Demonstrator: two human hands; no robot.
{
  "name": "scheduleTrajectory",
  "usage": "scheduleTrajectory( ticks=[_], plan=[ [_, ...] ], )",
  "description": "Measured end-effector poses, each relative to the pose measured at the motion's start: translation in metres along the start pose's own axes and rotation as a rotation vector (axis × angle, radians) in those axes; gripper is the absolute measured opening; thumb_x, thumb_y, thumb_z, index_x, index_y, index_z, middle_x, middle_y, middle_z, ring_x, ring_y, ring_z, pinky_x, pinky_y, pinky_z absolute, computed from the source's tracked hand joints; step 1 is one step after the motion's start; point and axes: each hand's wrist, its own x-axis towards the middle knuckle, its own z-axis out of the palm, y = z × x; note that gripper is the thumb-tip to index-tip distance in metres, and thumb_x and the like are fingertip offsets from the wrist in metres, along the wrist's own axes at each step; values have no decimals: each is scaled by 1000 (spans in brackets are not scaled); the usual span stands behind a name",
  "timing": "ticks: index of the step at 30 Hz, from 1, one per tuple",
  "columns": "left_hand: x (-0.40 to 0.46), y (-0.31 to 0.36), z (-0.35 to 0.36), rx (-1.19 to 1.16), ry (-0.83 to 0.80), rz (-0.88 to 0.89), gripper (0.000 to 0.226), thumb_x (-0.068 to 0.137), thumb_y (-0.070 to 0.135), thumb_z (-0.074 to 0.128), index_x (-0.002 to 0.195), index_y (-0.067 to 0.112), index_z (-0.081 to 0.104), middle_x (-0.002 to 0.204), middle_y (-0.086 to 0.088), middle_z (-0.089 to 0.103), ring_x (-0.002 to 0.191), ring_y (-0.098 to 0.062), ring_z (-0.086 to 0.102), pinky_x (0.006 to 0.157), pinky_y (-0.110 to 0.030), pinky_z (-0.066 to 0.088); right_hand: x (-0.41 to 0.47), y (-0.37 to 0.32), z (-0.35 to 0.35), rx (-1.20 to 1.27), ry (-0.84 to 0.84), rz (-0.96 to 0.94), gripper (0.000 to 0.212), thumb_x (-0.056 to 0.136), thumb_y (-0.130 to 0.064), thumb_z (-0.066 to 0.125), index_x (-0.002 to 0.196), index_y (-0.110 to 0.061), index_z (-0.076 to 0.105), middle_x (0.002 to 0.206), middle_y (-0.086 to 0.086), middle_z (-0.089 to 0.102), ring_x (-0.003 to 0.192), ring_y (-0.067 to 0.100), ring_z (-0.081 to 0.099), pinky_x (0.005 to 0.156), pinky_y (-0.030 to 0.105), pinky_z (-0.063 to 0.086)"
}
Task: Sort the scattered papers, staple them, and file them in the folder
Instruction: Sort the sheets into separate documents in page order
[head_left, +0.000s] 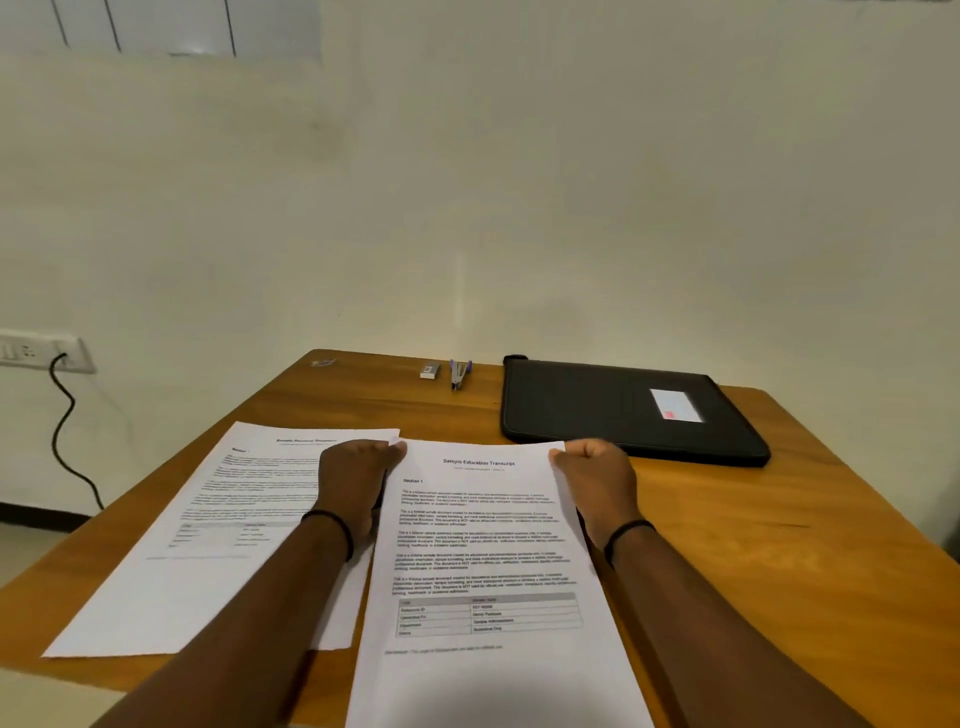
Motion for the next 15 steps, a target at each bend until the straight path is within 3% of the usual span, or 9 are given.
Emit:
scheduleTrajectory(
  ticks=[3, 4, 6, 8, 10, 12, 15],
  plan=[
    [28, 7, -4, -41, 28, 45, 33, 89, 14, 71, 65, 3, 50, 80, -27, 64, 73, -31, 60, 72, -39, 50, 18, -18, 31, -136, 95, -208, 13, 90, -23, 69, 101, -16, 66, 93, 0, 66, 89, 16, 61, 73, 24, 46],
    [38, 10, -4, -62, 29, 40, 39, 90, 16, 71, 60, 6, 47, 78, -30, 63, 72, -30, 57, 69, -36, 46, 24, -27, 43, -148, 86, -271, 6, 91, -21, 68, 94, -17, 66, 87, 0, 65, 84, 14, 59, 71, 24, 44],
    [55, 15, -5, -37, 37, 49, 40, 89, 14, 71, 58, 8, 46, 73, -30, 59, 68, -27, 54, 60, -28, 43, 42, -44, 74, -178, 37, -321, 19, 90, -17, 64, 71, -12, 59, 70, 2, 60, 69, 14, 53, 61, 29, 42],
    [71, 18, -4, 101, 36, 104, 39, 87, 8, 72, 57, 9, 46, 62, -17, 56, 59, -22, 54, 49, -21, 41, 69, -58, 110, -214, -2, -303, 21, 87, -15, 60, 72, -1, 63, 71, 12, 62, 65, 20, 54, 60, 38, 44],
    [86, 16, -2, 112, -10, 76, 39, 86, 6, 73, 57, 11, 48, 53, -3, 56, 49, -14, 54, 44, -19, 40, 95, -65, 140, -294, -42, -329, 21, 89, -18, 60, 73, -4, 61, 74, 11, 62, 73, 26, 59, 61, 33, 41],
    [95, 11, -2, 99, -34, 66, 39, 85, 5, 73, 56, 12, 48, 53, -3, 57, 49, -15, 56, 45, -19, 42, 119, -62, 165, -421, -72, -321, 17, 92, -26, 60, 83, -11, 61, 85, 9, 62, 86, 29, 63, 66, 29, 40],
    [114, -2, -7, 65, -72, 49, 41, 84, 4, 74, 55, 12, 46, 57, -8, 54, 52, -20, 54, 51, -23, 44, 152, -49, 199, -575, -89, -244, 35, 91, -39, 64, 109, -9, 64, 108, 10, 67, 99, 31, 64, 74, 32, 50]
  ],
)
